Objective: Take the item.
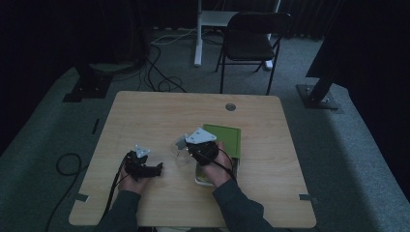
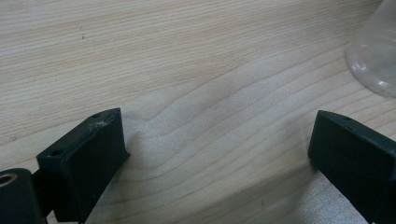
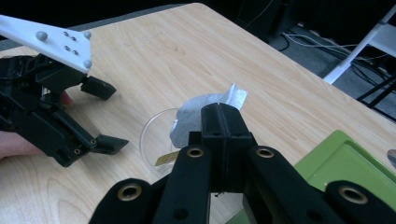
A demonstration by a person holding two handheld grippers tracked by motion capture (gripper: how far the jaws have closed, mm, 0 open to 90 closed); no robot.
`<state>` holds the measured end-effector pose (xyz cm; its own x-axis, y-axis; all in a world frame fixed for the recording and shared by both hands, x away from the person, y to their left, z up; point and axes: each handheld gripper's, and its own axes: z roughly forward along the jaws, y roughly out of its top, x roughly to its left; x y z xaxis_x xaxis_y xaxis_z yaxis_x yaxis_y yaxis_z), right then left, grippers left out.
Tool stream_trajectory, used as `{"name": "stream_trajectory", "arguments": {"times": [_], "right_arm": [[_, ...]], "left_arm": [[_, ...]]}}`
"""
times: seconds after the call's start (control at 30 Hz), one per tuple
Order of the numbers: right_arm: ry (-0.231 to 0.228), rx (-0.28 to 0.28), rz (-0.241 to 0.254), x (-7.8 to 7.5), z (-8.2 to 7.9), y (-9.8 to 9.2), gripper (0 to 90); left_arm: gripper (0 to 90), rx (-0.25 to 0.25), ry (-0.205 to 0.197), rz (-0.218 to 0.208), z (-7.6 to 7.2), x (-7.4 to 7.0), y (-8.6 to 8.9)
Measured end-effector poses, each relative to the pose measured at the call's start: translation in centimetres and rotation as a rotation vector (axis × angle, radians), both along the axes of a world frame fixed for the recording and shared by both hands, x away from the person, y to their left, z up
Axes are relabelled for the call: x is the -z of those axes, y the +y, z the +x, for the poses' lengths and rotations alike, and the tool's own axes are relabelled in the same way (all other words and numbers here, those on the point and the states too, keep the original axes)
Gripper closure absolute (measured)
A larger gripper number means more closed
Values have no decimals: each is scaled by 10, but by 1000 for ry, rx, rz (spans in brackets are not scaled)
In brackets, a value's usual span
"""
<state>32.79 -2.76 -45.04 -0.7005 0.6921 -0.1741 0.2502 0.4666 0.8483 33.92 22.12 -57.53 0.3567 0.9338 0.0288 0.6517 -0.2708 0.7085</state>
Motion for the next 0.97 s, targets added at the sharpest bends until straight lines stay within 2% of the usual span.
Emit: {"name": "stream_trajectory", "arguments": {"times": [0.07,0.23,0.53,0.97], "right_arm": [[1,-19,6,0,0,1,787],[4,-22,21,-2,-2,-1,756],[-6,-17,41,-9,-11,-9,729],[-27,6,50,-16,-18,-30,729]], "left_arm": [[48,-2,-1,-2,0,0,0],[48,-2,-1,-1,0,0,0],[48,-1,-1,-2,0,0,0],[48,-1,-1,-1,0,0,0]]}}
